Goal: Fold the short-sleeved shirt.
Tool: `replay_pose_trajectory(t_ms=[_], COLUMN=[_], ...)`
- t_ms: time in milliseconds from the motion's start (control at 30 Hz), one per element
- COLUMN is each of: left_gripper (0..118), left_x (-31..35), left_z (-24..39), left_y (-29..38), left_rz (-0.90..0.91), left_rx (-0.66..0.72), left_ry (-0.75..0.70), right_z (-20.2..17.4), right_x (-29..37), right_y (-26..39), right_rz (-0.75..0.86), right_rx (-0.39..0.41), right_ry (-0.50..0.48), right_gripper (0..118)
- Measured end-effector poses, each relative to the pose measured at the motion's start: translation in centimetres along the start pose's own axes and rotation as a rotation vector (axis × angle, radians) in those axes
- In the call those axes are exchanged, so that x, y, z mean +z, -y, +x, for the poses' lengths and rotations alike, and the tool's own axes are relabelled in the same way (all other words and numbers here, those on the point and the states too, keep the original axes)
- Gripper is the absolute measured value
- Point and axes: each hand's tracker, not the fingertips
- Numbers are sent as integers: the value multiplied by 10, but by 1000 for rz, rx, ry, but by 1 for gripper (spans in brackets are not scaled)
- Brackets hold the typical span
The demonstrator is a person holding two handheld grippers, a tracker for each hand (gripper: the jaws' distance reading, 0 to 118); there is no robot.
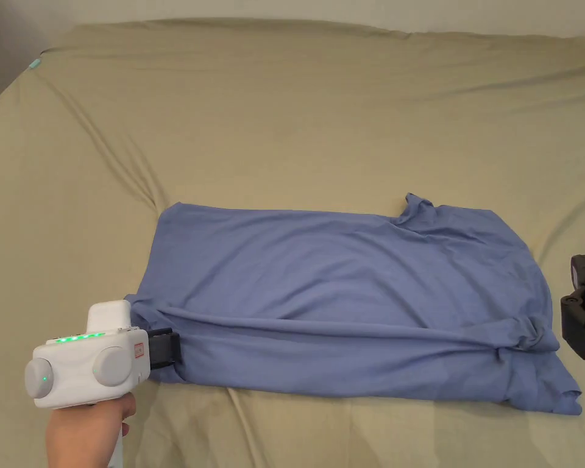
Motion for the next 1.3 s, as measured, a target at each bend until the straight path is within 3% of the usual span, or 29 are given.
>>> replay_pose_trajectory(t_ms=[67,133,233,267,333,467,533,567,600,633,667,700,733,800,833,1000,1067,1133,1167,1200,1233,1267,1300], left_gripper=[103,86,30,11,10,10,10,10,10,10,10,10,10,10,10,10,10,10,10,10,10,10,10], left_x=[0,6,16,17,28,48,63,67,73,79,84,94,97,100,102,95,91,73,72,72,72,72,73], left_z=[6,13,27,34,42,32,34,30,31,32,33,38,39,41,43,37,36,26,25,25,25,24,24], left_y=[3,2,7,8,11,13,12,12,12,12,12,13,14,17,18,24,27,27,26,26,24,23,21], left_rz=[32,40,63,82,103,190,214,244,267,267,278,290,294,302,300,241,224,212,208,205,203,201,201], left_rx=[-30,-87,-150,-208,-247,-182,-188,-198,-204,-207,-209,-209,-213,-222,-222,-189,-195,-202,-202,-199,-194,-193,-193], left_ry=[-23,-2,60,15,16,16,30,35,37,39,43,41,37,28,26,33,28,26,27,29,33,35,36], right_z=[0,0,1,2,5,14,23,28,34,39,42,46,50,53,51,34,28,28,29,32,35,32,33], right_x=[1,1,-4,-6,-8,-26,-41,-51,-63,-75,-89,-103,-119,-141,-151,-175,-171,-175,-176,-176,-177,-172,-170], right_y=[-1,-1,1,2,5,20,32,41,50,61,72,83,98,122,130,155,152,153,153,153,153,148,144], right_rz=[-3,-7,-25,-35,-53,-156,-242,-282,-327,-373,-431,-510,-575,-634,-661,-753,-736,-723,-717,-711,-716,-711,-709], right_rx=[9,11,-2,-7,-18,2,-41,-74,-94,-123,-159,-195,-236,-323,-340,-283,-328,-294,-297,-335,-324,-321,-312], right_ry=[3,7,7,6,6,43,26,26,23,12,-13,-50,-85,-125,-96,-52,-110,-93,-126,-150,-132,-146,-159], right_gripper=[0,0,0,0,0,0,0,9,30,57,96,110,114,111,111,108,88,69,52,43,32,14,14])
